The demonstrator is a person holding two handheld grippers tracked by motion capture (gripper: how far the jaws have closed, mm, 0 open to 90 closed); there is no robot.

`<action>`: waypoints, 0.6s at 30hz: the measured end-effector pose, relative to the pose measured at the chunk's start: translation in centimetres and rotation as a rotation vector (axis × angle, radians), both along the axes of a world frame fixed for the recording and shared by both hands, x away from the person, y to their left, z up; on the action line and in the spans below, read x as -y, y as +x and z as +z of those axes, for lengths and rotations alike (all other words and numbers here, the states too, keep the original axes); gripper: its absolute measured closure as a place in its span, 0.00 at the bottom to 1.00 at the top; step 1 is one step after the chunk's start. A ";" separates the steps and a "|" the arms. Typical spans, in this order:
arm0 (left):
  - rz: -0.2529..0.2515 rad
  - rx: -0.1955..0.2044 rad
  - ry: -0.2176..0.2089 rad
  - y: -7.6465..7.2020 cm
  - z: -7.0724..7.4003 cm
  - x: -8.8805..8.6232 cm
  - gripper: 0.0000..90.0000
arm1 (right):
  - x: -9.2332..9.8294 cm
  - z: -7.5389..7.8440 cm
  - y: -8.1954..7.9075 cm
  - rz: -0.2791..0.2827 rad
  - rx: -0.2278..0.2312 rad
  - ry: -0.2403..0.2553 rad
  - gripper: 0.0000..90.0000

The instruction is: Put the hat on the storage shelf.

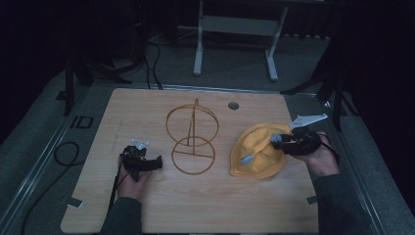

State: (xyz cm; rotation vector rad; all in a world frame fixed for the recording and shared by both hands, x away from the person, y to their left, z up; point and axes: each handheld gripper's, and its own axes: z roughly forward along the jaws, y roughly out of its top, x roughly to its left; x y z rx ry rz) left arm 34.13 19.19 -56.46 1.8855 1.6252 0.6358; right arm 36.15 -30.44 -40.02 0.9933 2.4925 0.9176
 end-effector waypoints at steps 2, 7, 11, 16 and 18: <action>-0.002 0.000 0.003 0.0 0.0 0.0 0.01 | 0.0 0.1 -0.1 -0.001 0.008 -0.022 0.61; -0.002 0.000 0.003 0.0 0.0 0.0 0.01 | 0.3 0.5 -0.2 -0.010 0.022 -0.063 0.57; -0.001 0.001 0.002 0.0 0.0 0.0 0.01 | 0.4 0.6 -0.1 -0.004 0.015 -0.056 0.56; -0.004 -0.002 0.004 0.0 0.0 0.0 0.01 | 1.1 1.4 -0.2 -0.010 0.044 -0.037 0.55; -0.004 -0.002 0.004 0.0 0.0 0.0 0.01 | 0.9 1.4 -0.3 0.008 0.041 -0.064 0.55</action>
